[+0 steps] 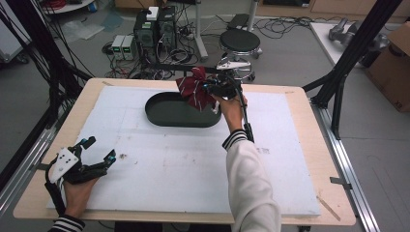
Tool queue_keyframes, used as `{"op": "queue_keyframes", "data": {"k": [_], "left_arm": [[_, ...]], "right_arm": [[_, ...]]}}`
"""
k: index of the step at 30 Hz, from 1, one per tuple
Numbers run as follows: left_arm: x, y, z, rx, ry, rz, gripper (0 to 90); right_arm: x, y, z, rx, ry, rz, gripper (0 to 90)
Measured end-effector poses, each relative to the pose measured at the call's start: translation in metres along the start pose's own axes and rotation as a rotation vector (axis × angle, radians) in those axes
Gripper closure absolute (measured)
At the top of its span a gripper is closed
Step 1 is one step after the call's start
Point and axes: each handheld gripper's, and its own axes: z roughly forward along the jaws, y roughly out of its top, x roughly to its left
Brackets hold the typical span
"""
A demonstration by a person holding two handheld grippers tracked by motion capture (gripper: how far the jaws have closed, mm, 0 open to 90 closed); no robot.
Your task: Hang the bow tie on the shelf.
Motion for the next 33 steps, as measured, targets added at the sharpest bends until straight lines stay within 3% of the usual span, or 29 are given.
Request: {"op": "queue_keyframes", "data": {"k": [12, 29, 31, 33], "left_arm": [[0.000, 0.000, 0.000, -0.004, 0.000, -0.003, 13.4], [0.000, 0.000, 0.000, -0.004, -0.002, -0.006, 13.4], [0.000, 0.000, 0.000, -0.002, -0.002, -0.006, 13.4], [0.000, 0.000, 0.000, -0.003, -0.001, -0.006, 13.4]], "right_arm": [[-0.004, -0.004, 0.007, 0.011, -0.052, 0.014, 75.1], [-0.011, -0.011, 0.018, 0.049, -0.061, 0.030, 73.4], [-0.011, -0.012, 0.019, 0.055, -0.052, 0.027, 70.4], [-0.010, -0.012, 0.019, 0.057, -0.049, 0.025, 56.7]]}}
